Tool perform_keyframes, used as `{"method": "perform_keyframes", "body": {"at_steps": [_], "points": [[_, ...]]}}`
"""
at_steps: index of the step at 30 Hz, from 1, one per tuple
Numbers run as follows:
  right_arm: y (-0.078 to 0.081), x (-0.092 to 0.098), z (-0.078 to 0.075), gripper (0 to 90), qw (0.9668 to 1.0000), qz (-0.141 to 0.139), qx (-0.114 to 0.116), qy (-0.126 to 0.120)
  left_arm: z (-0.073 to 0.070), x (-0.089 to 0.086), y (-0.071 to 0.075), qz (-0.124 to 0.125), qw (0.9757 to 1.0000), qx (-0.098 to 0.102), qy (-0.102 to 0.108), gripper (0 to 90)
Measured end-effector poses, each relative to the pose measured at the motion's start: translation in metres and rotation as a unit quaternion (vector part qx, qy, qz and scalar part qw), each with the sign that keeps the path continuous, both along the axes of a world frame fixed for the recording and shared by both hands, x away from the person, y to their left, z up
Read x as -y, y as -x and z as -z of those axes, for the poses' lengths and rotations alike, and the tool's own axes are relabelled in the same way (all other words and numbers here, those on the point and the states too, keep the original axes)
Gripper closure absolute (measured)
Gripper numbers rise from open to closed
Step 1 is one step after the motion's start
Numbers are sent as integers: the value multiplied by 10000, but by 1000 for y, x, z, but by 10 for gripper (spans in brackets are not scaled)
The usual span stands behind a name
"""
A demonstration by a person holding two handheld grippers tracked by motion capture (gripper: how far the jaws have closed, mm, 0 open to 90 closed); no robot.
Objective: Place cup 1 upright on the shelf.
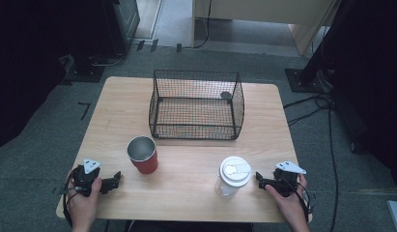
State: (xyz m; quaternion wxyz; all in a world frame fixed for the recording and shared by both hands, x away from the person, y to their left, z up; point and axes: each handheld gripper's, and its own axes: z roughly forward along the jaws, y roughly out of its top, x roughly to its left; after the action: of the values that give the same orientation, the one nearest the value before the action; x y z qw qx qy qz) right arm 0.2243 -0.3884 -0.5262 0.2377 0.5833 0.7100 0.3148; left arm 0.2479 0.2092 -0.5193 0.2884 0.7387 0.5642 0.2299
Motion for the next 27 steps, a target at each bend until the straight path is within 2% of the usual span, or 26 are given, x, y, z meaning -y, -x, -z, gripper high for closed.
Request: {"method": "perform_keyframes", "body": {"at_steps": [12,16,17,18,19,20,22,23,24,27], "points": [[1,0,0,47,10000,-5,-5,13,0,0,0,15,10000,0,4,0],[1,0,0,46,10000,-9,-6,18,0,-1,1,114,9999,14,0,0],[1,0,0,46,10000,-9,-6,18,-3,-1,3,60,9998,189,44,0],[1,0,0,46,10000,-9,-7,17,-5,-2,4,54,9995,259,158,0],[1,0,0,46,10000,-9,-7,17,-5,-2,4,54,9995,259,158,0],[1,0,0,45,10000,-11,-7,19,-8,-4,6,75,9989,342,309,0],[1,0,0,41,10000,-33,-5,27,-12,-5,9,107,9977,483,465,0],[1,0,0,39,10000,-38,-13,18,-16,-6,12,145,9960,631,610,0],[0,0,0,37,10000,-40,-23,16,-16,-6,12,145,9960,631,610,0],[-2,-1,0,34,10000,-47,-23,21,-23,-5,17,308,9929,779,846,0]]}}
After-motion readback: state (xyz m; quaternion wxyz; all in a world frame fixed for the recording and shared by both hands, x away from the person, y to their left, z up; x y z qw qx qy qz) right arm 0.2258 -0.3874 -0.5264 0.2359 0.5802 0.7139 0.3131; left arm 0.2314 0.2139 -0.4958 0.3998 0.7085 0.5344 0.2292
